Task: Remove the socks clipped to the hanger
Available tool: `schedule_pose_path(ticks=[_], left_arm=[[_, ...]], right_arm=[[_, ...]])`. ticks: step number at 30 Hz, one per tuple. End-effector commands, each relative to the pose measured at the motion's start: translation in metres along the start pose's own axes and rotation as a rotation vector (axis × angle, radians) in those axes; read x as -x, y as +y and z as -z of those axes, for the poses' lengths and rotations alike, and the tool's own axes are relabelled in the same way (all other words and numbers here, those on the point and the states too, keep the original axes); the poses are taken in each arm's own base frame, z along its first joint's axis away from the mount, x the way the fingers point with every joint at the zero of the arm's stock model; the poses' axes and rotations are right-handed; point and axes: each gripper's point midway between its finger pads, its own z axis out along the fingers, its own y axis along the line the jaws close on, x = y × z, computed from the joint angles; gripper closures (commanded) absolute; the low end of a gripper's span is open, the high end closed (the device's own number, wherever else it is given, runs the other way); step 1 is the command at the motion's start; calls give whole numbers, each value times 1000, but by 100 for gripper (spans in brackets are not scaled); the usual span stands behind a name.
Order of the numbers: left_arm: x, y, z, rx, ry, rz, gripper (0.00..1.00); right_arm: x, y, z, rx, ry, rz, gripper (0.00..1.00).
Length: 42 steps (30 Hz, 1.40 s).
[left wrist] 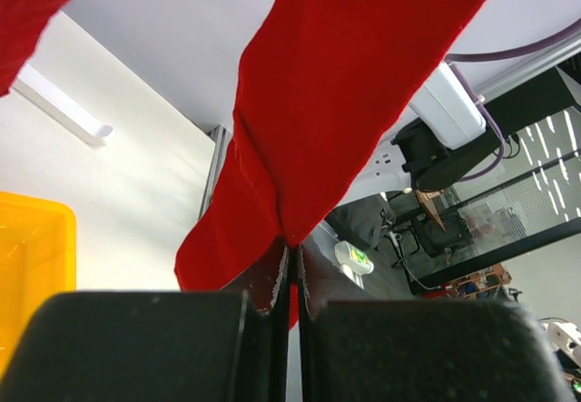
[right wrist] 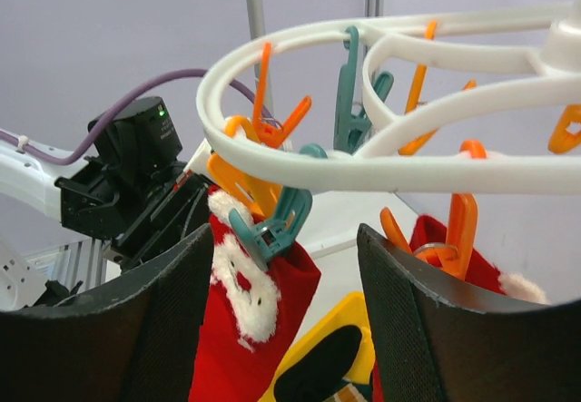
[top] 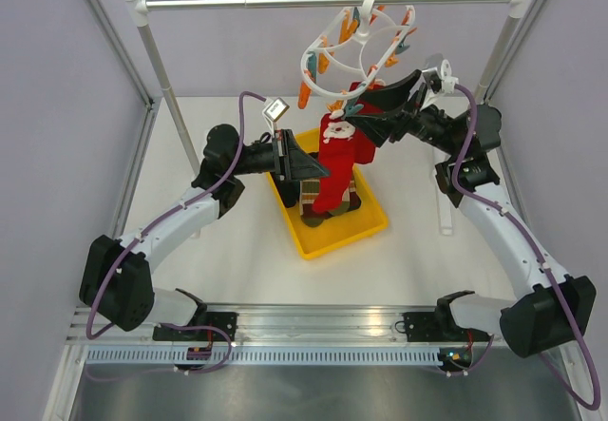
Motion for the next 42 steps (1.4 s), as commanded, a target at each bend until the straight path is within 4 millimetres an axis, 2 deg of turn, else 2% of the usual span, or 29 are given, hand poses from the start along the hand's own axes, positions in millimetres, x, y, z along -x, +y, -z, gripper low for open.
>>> schedule_pose_path(ticks=[1, 14, 21, 29, 32, 33, 37, 42], left_arm=[[3, -18, 3, -37, 16, -13, 98], [2, -19, 2, -43, 34, 9, 98], [1, -15, 2, -39, 38, 20, 98], [1, -13, 1, -39, 36, 24, 98], [1, -12, 1, -39, 35, 24, 98], [1, -11, 0, -38, 35, 26, 98], [1, -11, 0, -41, 35, 25, 98], [0, -6, -1, -38, 35, 33, 98]], right_arm=[[31, 12, -6, 61, -91, 85, 31], [37, 16, -14, 110, -171, 45, 29], [41, 19, -16, 124, -201, 24, 32], [39, 20, -16, 121, -199, 5, 52], [39, 21, -16, 121, -200, 1, 57], [39, 19, -16, 113, -203, 1, 63], [37, 17, -18, 100, -198, -8, 79], [34, 16, -20, 85, -191, -5, 89]])
